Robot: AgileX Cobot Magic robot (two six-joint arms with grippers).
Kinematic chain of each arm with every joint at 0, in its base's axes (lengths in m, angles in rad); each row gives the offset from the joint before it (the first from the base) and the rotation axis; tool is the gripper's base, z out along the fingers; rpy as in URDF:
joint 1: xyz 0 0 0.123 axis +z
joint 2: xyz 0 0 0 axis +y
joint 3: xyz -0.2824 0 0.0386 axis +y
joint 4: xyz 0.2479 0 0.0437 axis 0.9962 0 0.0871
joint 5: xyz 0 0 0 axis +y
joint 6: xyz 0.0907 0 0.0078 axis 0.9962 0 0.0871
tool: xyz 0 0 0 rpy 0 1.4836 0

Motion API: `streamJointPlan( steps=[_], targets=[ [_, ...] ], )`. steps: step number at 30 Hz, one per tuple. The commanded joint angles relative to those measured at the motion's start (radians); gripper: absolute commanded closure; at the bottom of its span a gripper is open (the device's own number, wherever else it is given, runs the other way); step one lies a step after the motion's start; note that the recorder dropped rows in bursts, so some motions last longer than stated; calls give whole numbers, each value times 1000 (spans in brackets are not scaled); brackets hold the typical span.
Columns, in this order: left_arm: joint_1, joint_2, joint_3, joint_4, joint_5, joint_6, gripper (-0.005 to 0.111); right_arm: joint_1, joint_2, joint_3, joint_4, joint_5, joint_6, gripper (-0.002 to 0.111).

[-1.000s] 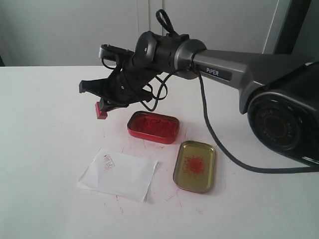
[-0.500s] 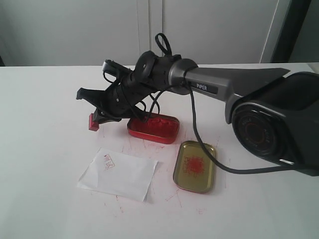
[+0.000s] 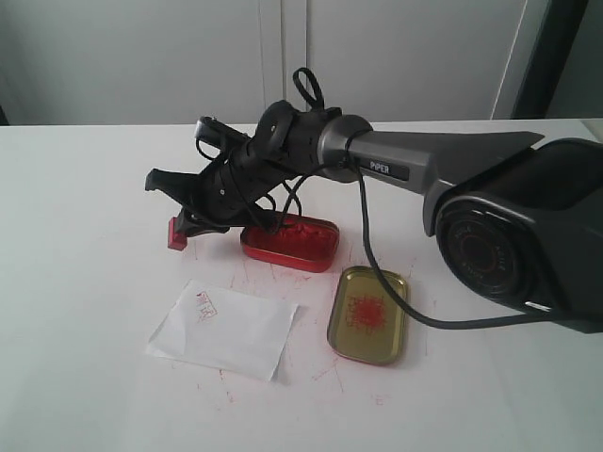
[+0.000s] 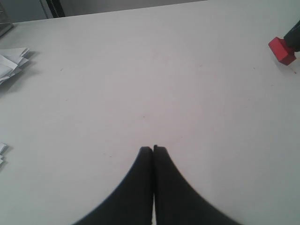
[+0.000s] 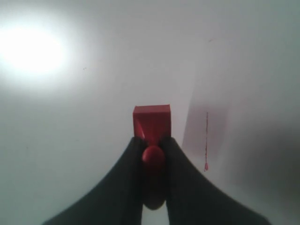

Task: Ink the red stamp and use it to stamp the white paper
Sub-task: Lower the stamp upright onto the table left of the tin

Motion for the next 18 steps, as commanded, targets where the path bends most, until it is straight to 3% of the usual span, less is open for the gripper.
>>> streamJointPlan(
  steps=[1,11,18],
  targets=[
    [-2,0,3,0,-5,-2,107,-3,-2,0,-5,-3,-5,95],
    [-2,0,3,0,-5,-2,107,-3,-2,0,-87,20,58,95],
    [-2,0,3,0,-5,-2,107,-3,-2,0,-87,21,62,86]
  ],
)
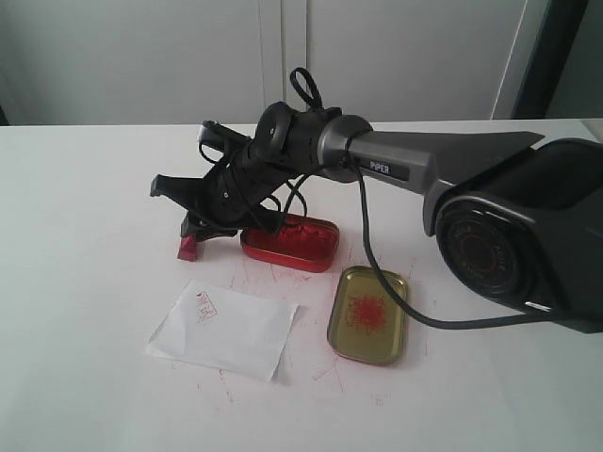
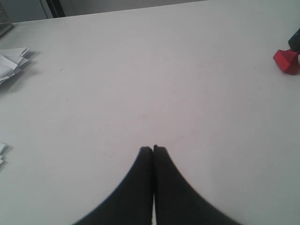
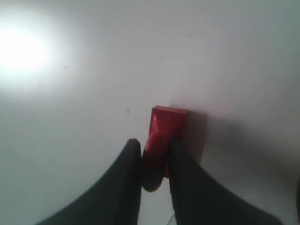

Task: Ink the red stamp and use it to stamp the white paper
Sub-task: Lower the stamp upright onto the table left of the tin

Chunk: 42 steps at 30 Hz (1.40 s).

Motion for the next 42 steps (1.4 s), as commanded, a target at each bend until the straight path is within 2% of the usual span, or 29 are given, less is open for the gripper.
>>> streamJointPlan(
  steps=[1,20,27,35,42],
  targets=[
    [-2,0,3,0,-5,-2,107,-3,-2,0,-8,6,10,86],
    [-2,0,3,0,-5,-2,107,-3,-4,0,-172,43,109,86],
    [-2,0,3,0,-5,-2,107,-3,-4,0,-179,32,110,72],
    [-2,0,3,0,-5,-2,107,-3,-13,0,-195,-7,134,71],
    [-2,0,3,0,-5,-2,107,-3,-28,0,-295,-14,167,71]
  ],
)
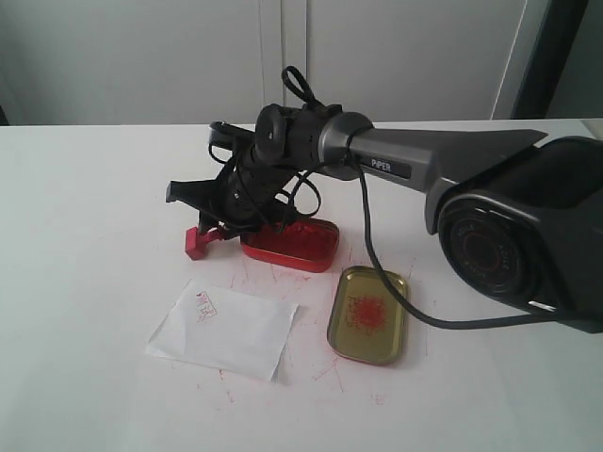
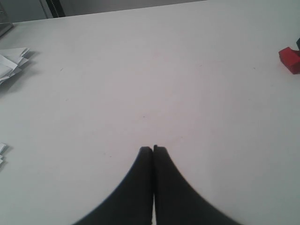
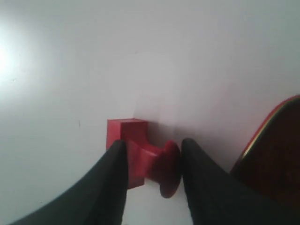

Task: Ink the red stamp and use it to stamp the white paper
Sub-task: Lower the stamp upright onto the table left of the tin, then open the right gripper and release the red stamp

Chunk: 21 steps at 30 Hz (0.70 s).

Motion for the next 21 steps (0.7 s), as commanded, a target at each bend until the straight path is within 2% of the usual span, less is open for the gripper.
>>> streamJointPlan(
  steps=[1,14,21],
  targets=[
    [-2,0,3,0,-5,-2,107,-3,-20,0,-76,-16,39,71],
    [-2,0,3,0,-5,-2,107,-3,-25,0,-100,-32,56,72],
    [-2,0,3,0,-5,-2,107,-3,-55,0,-120,2,56,85]
  ],
)
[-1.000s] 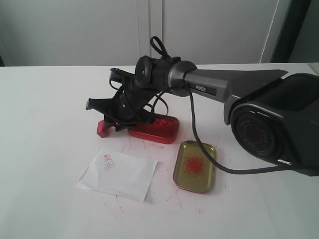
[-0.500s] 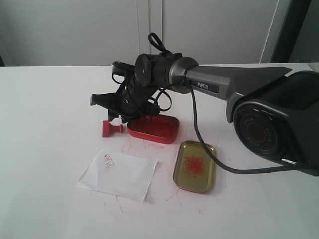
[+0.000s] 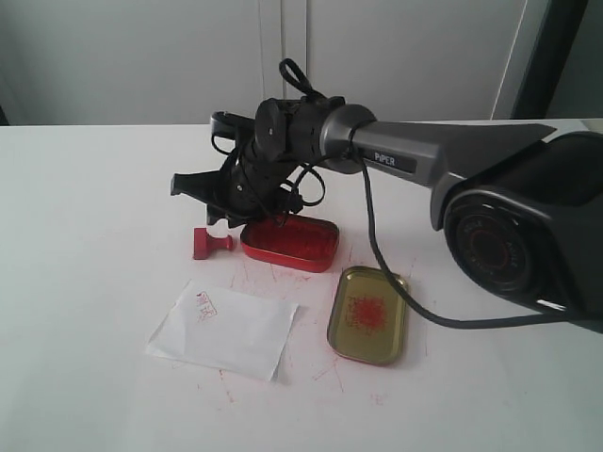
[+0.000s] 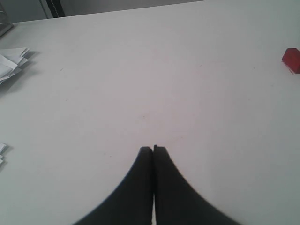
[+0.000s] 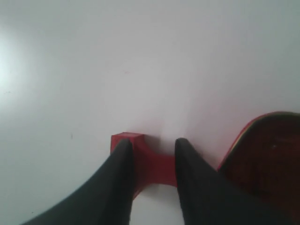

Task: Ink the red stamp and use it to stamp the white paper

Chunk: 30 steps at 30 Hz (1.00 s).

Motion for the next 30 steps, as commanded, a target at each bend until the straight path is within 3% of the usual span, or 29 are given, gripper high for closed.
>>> streamJointPlan(
  steps=[1,10,22,30],
  targets=[
    [-2,0,3,0,-5,-2,107,-3,-44,0,-31,29,2,87],
    [-2,0,3,0,-5,-2,107,-3,-78,0,-77,125,0,101],
    [-2,0,3,0,-5,-2,107,-3,-81,0,-126,224,-14,105],
    [-2,0,3,0,-5,-2,107,-58,-94,0,-125,305,-14,108]
  ],
)
